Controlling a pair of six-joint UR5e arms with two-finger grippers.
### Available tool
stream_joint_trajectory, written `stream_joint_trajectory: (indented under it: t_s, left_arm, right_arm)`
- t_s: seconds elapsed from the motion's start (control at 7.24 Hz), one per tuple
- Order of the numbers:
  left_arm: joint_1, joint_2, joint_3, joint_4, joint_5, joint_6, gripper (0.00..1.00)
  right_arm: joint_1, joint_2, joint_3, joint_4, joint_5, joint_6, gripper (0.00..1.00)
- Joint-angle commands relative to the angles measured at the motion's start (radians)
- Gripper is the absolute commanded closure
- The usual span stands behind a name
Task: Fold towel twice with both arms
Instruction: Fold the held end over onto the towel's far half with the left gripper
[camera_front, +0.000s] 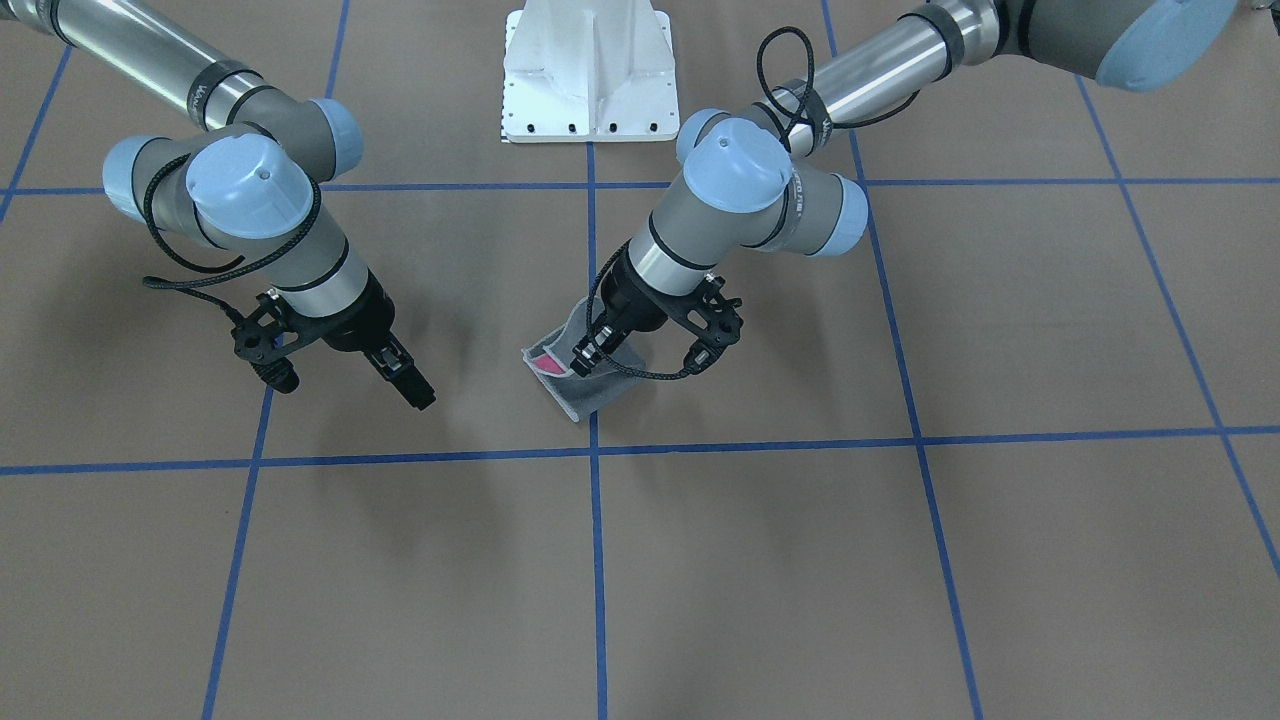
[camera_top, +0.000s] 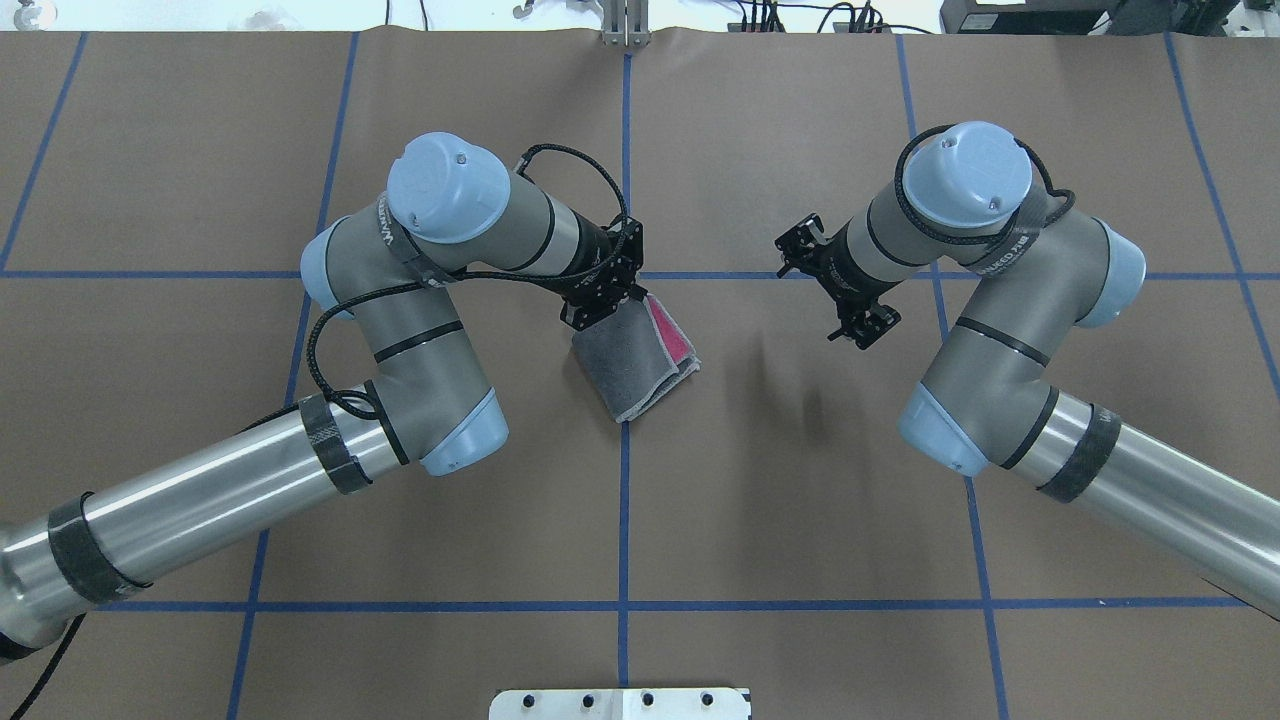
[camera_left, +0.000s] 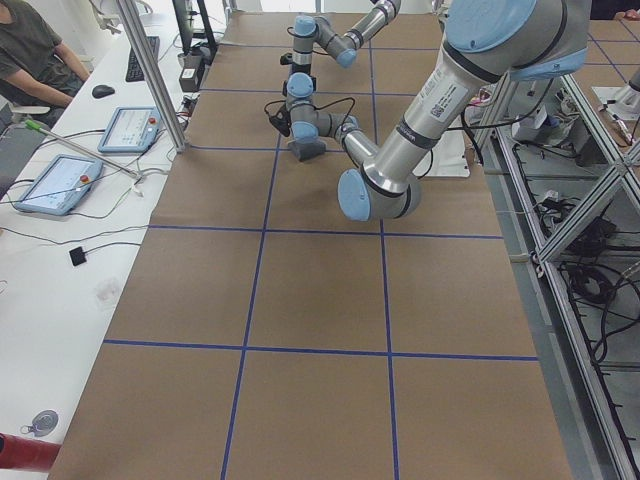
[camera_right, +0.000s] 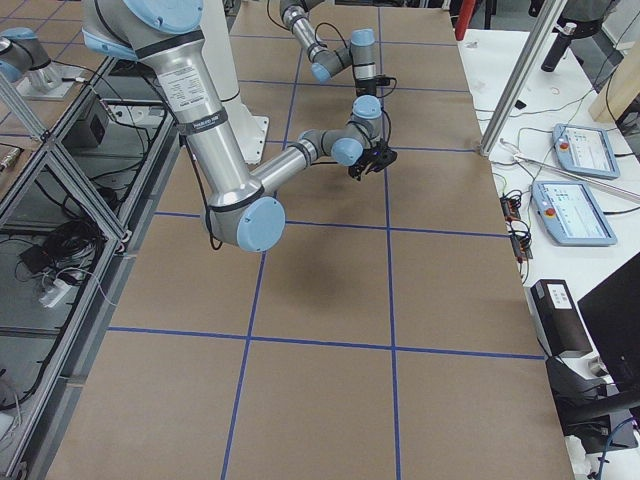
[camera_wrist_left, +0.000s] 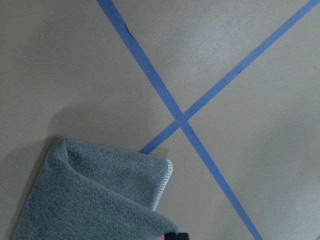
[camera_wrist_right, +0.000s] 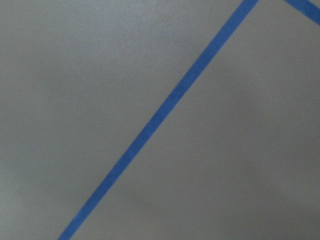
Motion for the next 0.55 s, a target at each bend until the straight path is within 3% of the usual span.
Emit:
stream_joint_trajectory:
  t_s: [0.0,0.28,0.41]
  left_arm:
    - [-0.003,-0.013,0.054,-0.042,0.002,0.0,1.0]
    - [-0.002,-0.04,0.097,-0.053,0.02,0.0,1.0]
    - [-0.003,-0.057,0.127,-0.072,0.035,0.0,0.81]
  right_arm:
    - [0.0,0.0,0.0,0.0,-0.001,0.0,0.0]
    - [0.0,0.0,0.0,-0.003,-0.001,0.0,0.0]
    - [0.0,0.0,0.0,-0.005,-0.001,0.0,0.0]
